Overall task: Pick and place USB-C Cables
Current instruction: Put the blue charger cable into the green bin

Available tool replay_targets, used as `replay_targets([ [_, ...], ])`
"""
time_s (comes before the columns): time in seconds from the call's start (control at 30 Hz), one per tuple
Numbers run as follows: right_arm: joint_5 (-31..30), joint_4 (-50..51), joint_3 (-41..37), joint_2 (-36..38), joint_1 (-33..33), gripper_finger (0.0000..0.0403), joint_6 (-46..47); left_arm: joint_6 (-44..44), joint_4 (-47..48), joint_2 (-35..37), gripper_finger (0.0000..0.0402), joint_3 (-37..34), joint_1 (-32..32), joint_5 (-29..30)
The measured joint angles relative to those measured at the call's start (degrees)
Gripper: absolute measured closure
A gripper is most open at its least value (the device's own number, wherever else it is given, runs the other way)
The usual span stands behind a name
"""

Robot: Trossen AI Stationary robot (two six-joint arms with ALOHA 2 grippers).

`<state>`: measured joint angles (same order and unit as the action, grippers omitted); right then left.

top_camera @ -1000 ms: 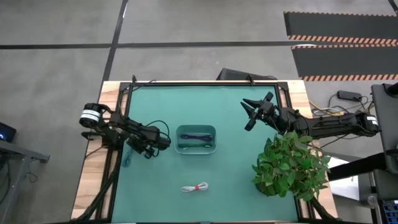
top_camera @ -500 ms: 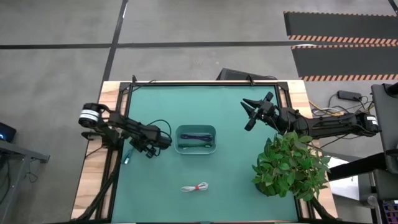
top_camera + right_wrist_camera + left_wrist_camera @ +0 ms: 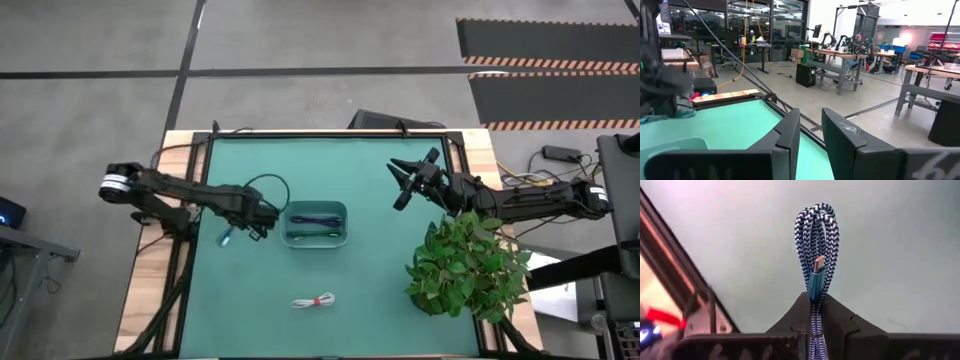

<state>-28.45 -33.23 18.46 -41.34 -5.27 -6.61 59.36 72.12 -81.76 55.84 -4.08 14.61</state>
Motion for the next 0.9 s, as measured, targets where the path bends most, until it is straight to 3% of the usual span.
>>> replay_targets([
  [0.33, 0.00, 0.00, 0.00, 0.00, 0.00, 0.0330, 0.08, -5.92, -3.83, 5.02, 0.0390, 9.05, -0.02, 14.45],
  [0.9, 0.02, 0.02, 0.00, 0.00, 0.01, 0.0330, 0.02, -37.09, -39.32, 4.81, 0.0390, 12.05, -0.73, 15.48],
])
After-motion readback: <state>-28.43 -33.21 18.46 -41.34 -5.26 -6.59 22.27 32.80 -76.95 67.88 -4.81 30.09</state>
